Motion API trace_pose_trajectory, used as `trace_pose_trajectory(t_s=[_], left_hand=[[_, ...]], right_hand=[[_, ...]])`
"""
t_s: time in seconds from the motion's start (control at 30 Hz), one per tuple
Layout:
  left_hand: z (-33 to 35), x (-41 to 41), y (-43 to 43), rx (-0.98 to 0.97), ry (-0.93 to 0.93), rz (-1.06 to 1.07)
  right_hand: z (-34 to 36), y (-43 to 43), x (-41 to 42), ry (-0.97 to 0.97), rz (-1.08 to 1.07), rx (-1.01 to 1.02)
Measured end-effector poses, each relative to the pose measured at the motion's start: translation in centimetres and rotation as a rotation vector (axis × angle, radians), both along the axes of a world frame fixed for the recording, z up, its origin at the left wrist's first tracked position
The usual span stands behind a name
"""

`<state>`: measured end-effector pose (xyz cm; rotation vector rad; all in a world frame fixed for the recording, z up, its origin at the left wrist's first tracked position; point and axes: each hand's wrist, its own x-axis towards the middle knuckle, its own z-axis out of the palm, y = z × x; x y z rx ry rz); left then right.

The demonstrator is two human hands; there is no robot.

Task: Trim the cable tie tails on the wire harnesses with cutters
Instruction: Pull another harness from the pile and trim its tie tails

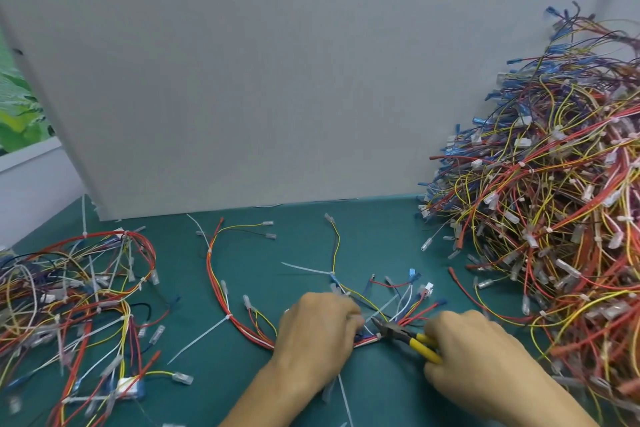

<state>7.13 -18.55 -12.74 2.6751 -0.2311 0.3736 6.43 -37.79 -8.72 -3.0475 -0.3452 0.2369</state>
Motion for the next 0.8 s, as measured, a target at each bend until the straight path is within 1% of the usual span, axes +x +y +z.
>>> trace_pose_trajectory(t_s=[0.03,0.07,0.17,0.33,0.5,0.63,0.8], left_hand=[[0.0,0.0,-0.1,0.096,0.055,0.010],[0.1,0.1,0.0,0.137,0.099,0.007],[0.5,0.2,0.1,0.150,0.175,-0.029],[0.8,0.1,0.4,0.019,0.260,-0.074],[0.8,-0.2,0.1,0.051,0.265,-0.087],[0.9,0.1,0.5,-0.096,0.302,-0.073],[0.9,0.7,1.1,-0.199,0.316,-0.036]], right_hand=[[0.0,0.0,0.0,0.006,-0.006,0.002],[0.1,0.0,0.0,0.009,-0.011,0.002],[0.0,0.0,0.1,0.009,-0.017,0.003],[0.1,-0.1,0.2,0.008,0.000,-0.002],[0.2,-0.2,0.2,0.009,0.000,0.023],[0.2,-0.2,0.2,0.009,0.001,0.035],[0.1,-0.1,0.3,-0.014,0.017,0.059]])
